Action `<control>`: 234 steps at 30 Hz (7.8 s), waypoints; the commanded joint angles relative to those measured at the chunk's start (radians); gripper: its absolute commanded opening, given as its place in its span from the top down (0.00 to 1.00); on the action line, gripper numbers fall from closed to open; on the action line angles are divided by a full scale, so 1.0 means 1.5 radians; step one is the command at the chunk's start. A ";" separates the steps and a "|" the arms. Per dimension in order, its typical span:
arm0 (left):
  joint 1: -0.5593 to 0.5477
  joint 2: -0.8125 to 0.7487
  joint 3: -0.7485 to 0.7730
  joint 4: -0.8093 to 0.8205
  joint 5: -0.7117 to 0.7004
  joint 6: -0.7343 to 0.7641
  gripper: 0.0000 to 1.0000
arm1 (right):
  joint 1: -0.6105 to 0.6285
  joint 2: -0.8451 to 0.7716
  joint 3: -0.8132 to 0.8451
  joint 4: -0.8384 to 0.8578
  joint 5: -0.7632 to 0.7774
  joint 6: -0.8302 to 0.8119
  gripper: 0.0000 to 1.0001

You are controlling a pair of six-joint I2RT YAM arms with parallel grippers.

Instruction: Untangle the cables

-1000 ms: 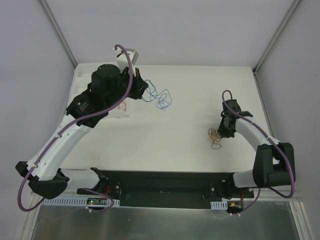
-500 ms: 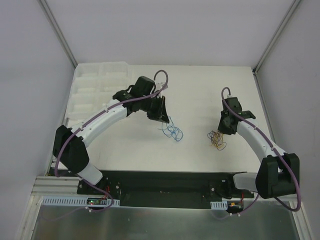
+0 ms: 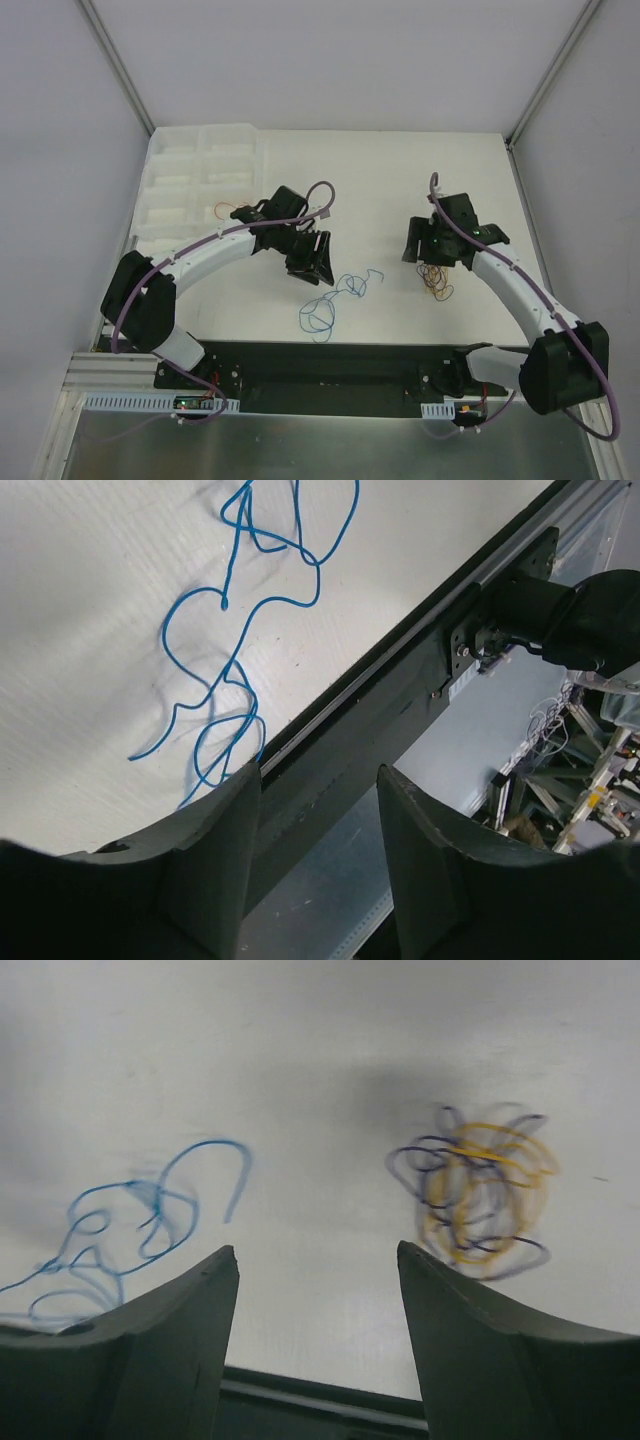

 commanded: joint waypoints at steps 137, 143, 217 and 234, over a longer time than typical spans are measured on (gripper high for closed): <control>0.552 0.057 0.310 -0.005 -0.631 0.172 1.00 | 0.146 0.096 0.180 -0.119 -0.249 -0.117 1.00; 0.552 0.060 0.224 -0.009 -0.631 0.086 1.00 | 0.152 0.094 0.177 -0.119 -0.260 -0.116 1.00; -0.115 0.186 0.185 -0.169 -0.265 -0.033 0.16 | 0.017 -0.046 0.021 -0.127 -0.289 0.010 0.34; -0.134 0.096 0.157 -0.159 -0.325 -0.066 0.01 | -0.016 0.033 -0.153 0.022 -0.424 0.062 0.69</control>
